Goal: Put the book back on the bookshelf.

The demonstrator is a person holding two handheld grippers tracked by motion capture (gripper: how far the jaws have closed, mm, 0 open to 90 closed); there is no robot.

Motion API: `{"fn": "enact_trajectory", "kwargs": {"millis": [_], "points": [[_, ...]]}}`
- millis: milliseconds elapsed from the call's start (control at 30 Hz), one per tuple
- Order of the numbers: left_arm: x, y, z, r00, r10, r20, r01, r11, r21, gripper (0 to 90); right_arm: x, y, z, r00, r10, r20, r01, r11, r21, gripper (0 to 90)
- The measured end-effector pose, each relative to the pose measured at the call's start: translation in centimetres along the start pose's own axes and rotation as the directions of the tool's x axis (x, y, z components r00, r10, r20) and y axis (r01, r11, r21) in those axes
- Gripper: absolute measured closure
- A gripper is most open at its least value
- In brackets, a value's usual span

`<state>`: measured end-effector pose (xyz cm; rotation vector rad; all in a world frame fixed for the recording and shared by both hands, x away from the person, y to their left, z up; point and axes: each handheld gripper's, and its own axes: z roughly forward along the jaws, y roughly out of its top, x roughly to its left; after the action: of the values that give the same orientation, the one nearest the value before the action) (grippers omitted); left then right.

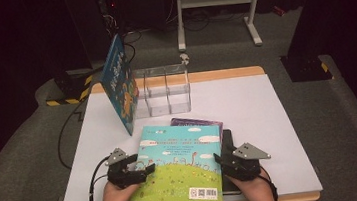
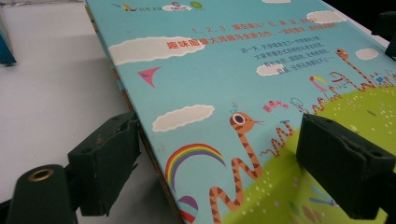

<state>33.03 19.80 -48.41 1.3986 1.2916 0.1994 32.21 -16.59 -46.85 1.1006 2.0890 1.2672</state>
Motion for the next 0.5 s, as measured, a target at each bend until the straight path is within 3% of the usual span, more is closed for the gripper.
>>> {"fn": "enact_trajectory", "kwargs": {"millis": [500], "points": [[-0.34, -0.15, -0.08, 1.0000, 0.000, 0.006, -0.001, 1.0000, 0.010, 14.0, 0.20, 0.17, -0.02, 0.9997, -0.011, 0.022, 0.011, 1.000, -0.001, 41.7]]}}
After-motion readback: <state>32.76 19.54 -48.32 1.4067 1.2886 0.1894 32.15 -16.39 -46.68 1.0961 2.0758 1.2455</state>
